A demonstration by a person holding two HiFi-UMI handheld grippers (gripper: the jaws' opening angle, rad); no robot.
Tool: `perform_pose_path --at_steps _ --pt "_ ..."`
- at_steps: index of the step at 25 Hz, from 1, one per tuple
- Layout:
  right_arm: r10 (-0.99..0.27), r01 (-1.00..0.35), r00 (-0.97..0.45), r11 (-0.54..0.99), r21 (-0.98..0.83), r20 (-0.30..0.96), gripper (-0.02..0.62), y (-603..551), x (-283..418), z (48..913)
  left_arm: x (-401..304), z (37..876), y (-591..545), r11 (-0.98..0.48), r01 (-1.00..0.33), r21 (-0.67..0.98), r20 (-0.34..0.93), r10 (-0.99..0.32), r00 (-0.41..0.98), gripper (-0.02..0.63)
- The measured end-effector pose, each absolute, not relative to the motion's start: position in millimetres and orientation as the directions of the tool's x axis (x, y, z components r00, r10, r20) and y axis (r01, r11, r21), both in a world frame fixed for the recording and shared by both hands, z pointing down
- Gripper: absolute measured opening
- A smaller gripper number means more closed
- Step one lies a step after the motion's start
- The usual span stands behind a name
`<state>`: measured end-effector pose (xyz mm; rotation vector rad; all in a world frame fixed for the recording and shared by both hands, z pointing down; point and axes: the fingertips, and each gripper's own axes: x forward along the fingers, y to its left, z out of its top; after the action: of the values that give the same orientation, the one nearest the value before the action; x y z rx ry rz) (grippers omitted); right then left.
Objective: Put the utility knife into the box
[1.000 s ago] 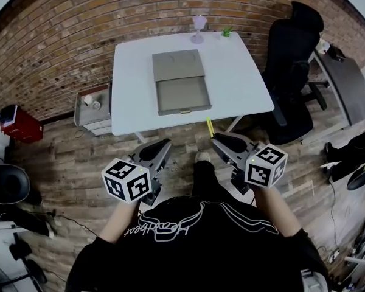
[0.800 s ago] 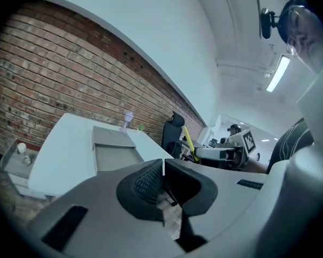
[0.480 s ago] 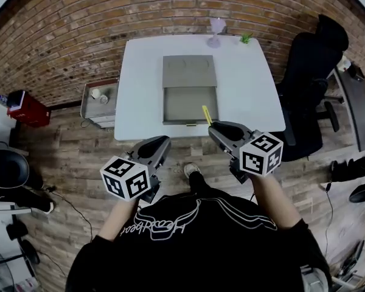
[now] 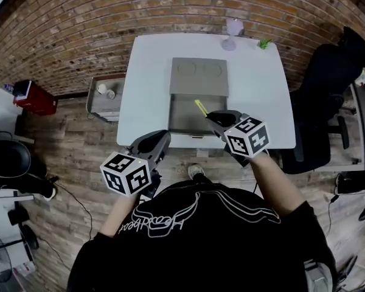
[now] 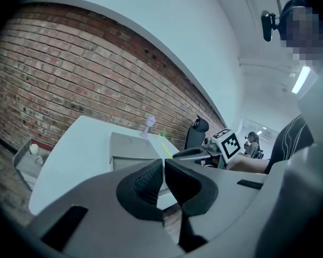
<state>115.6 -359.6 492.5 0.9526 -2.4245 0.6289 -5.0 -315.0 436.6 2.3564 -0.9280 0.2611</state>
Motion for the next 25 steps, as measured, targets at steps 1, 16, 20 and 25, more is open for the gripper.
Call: perform_pose_path --at_steps 1,16,20,25 --pt "-0.489 -0.707 -0.655 0.667 -0.237 0.577 0.067 -366.1 113.5 499.3 -6.7 438.8 -319.3 -0.576 -0.682 0.451 0.382 -0.566 0.731 0.037" --pt "-0.251 -0.605 -0.505 0.785 -0.132 0.826 0.067 -414.5 95.7 607.9 -34.0 480.5 -358.9 -0.424 -0.751 0.506 0.389 -0.665 0.637 0.037" --pt "-0.22 -0.563 -0.428 0.824 -0.067 0.877 0.068 -418.0 94.6 630.2 -40.5 487.8 -363.7 -0.403 -0.757 0.514 0.384 -0.681 0.623 0.037" --pt "-0.173 -0.519 -0.37 0.853 -0.049 0.913 0.069 -417.1 94.3 647.5 -52.6 492.2 -370.4 -0.368 -0.769 0.523 0.375 -0.711 0.595 0.037"
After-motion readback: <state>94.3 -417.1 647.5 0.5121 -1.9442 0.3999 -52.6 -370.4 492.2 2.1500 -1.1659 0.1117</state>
